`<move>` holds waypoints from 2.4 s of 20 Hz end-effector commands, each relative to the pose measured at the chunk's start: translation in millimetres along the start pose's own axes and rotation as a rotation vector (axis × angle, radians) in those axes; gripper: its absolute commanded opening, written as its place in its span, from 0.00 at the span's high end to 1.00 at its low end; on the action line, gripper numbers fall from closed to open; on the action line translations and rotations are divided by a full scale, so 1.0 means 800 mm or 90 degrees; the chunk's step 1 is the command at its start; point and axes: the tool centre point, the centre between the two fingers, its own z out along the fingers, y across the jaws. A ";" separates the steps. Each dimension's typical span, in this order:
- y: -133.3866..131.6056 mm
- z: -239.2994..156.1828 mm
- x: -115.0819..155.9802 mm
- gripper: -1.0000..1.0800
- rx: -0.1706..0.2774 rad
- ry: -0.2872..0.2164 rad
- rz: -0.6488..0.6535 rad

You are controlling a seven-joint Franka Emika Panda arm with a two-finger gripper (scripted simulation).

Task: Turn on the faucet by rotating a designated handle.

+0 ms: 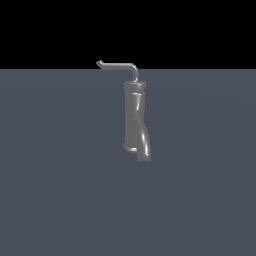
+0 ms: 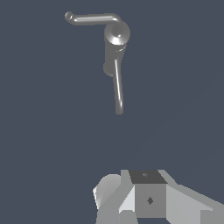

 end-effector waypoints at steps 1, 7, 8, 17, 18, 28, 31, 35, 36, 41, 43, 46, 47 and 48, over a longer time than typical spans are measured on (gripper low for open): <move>-0.002 0.001 0.010 1.00 0.003 0.000 0.022; -0.009 0.005 0.042 1.00 0.014 -0.001 0.096; -0.011 0.006 0.048 1.00 0.016 -0.002 0.111; -0.026 0.021 0.107 1.00 0.031 -0.007 0.247; -0.028 0.024 0.113 1.00 0.032 -0.007 0.262; -0.047 0.051 0.177 1.00 0.042 -0.016 0.417; -0.053 0.061 0.196 1.00 0.043 -0.018 0.464; -0.061 0.076 0.220 1.00 0.044 -0.021 0.526; -0.063 0.080 0.226 1.00 0.045 -0.022 0.542; -0.074 0.101 0.256 1.00 0.045 -0.025 0.621; -0.079 0.111 0.268 1.00 0.044 -0.026 0.652; -0.086 0.125 0.284 1.00 0.043 -0.027 0.699; -0.088 0.130 0.290 1.00 0.043 -0.028 0.715; -0.091 0.135 0.295 1.00 0.042 -0.028 0.731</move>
